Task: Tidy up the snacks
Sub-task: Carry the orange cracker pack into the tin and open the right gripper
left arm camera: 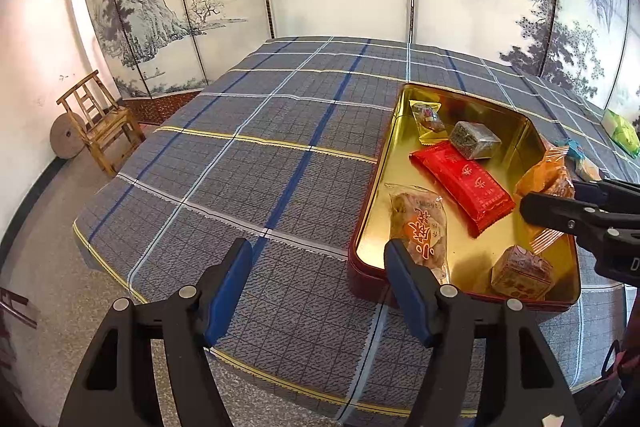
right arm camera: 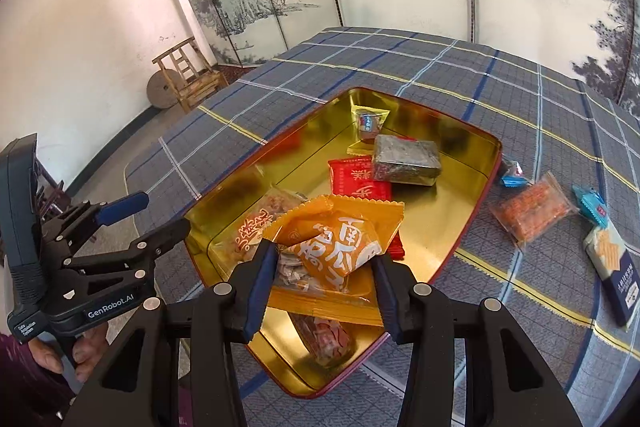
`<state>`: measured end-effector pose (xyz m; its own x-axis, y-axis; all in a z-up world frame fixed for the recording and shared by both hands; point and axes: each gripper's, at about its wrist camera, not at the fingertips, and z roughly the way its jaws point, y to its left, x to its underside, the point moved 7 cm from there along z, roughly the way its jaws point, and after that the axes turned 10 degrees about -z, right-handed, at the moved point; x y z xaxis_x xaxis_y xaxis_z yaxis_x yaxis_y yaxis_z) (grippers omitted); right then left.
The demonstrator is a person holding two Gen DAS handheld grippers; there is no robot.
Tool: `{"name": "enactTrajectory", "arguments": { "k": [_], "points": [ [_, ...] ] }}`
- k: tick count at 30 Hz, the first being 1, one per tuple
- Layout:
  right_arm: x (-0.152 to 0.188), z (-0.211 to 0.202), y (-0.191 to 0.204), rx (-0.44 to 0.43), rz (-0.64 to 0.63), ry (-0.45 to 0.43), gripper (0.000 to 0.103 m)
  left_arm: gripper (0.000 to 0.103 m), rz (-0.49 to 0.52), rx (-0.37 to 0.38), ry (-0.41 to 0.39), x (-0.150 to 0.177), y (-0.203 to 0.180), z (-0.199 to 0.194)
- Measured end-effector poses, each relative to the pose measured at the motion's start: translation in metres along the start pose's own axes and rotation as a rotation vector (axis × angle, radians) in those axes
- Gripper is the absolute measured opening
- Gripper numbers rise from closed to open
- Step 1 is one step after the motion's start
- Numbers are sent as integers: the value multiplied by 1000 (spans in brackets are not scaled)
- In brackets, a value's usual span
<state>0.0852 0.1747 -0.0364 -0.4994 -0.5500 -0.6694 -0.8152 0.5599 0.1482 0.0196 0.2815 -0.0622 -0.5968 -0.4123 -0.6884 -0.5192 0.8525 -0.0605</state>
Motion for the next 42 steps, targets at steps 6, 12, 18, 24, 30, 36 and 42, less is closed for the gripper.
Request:
{"name": "enactTrajectory", "arguments": {
  "k": [6,12,18,24,30,36,42],
  "points": [
    [-7,18,7,-17,-10,19,47,65,-14,-4,-2,-2,7,1],
    [-7,32,10,-23,-21,47,47,65,-18,-5,-4,-2,9,1],
    [-7,43,15,-30,-29,71,47,66,-19,-7,-9,-3,12,0],
    [-9,50,18,-36,-39,82,47,67,-17,-7,-11,-4,13,0],
    [-9,56,21,-40,-43,92,47,68,-12,-11,-20,-7,16,-1],
    [-10,59,23,-41,-44,97,47,73,-13,-16,-26,-7,16,-1],
    [-11,61,22,-41,-37,98,47,75,-11,-18,-28,-7,17,0]
  ]
}}
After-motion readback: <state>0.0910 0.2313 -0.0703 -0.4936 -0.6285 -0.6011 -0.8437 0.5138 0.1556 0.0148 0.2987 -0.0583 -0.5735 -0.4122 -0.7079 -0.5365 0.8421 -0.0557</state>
